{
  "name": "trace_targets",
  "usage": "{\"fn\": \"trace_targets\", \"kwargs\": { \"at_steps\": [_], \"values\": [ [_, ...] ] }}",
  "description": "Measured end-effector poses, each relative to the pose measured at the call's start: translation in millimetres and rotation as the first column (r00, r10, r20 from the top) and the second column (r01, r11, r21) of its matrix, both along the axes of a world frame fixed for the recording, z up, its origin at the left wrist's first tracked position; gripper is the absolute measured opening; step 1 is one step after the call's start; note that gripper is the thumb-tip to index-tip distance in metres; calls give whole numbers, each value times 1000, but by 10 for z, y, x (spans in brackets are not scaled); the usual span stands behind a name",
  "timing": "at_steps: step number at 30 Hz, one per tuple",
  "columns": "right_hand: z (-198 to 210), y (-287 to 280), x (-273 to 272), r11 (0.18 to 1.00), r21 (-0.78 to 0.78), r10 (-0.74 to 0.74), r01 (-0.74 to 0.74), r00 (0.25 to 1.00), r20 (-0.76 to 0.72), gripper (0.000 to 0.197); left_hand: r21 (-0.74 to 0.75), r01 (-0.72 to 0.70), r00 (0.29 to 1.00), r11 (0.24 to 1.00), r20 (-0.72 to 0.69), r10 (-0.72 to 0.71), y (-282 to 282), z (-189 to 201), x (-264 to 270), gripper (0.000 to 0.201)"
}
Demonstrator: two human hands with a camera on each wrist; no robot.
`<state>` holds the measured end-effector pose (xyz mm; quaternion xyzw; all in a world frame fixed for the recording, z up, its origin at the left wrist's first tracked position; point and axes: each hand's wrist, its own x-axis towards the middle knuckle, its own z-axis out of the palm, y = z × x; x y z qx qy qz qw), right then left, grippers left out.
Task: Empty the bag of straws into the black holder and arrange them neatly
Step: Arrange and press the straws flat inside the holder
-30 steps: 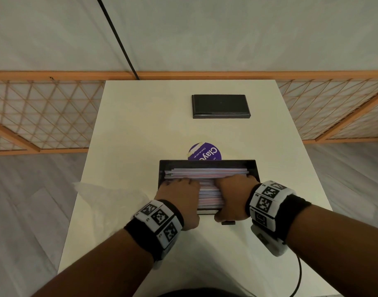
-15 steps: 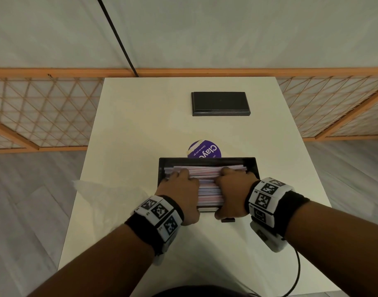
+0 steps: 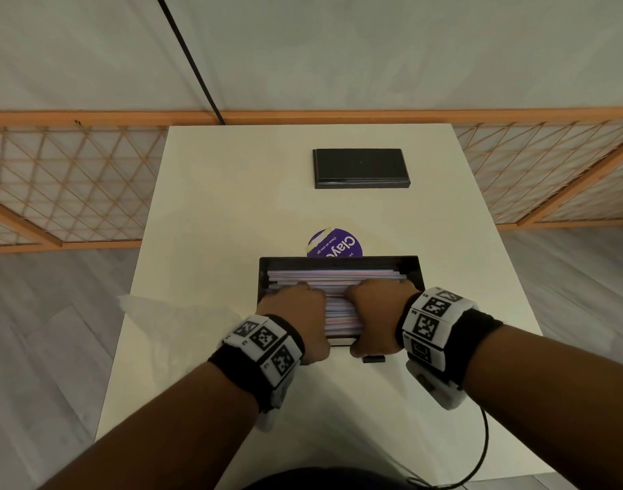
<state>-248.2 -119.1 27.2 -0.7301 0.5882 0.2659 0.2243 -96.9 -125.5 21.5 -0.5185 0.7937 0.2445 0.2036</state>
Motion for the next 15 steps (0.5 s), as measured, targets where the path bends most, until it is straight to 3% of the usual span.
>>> {"fn": "trace_targets", "kwargs": {
  "at_steps": [8, 15],
  "values": [
    [0, -27, 39, 999, 1, 38, -38, 999, -34, 60, -3, 8, 1000, 1000, 24, -8, -12, -14, -13, 56],
    [-67, 1, 16, 999, 30, -43, 43, 999, -2, 56, 20, -23, 1000, 1000, -11, 24, -2, -12, 4, 43]
  ]
}}
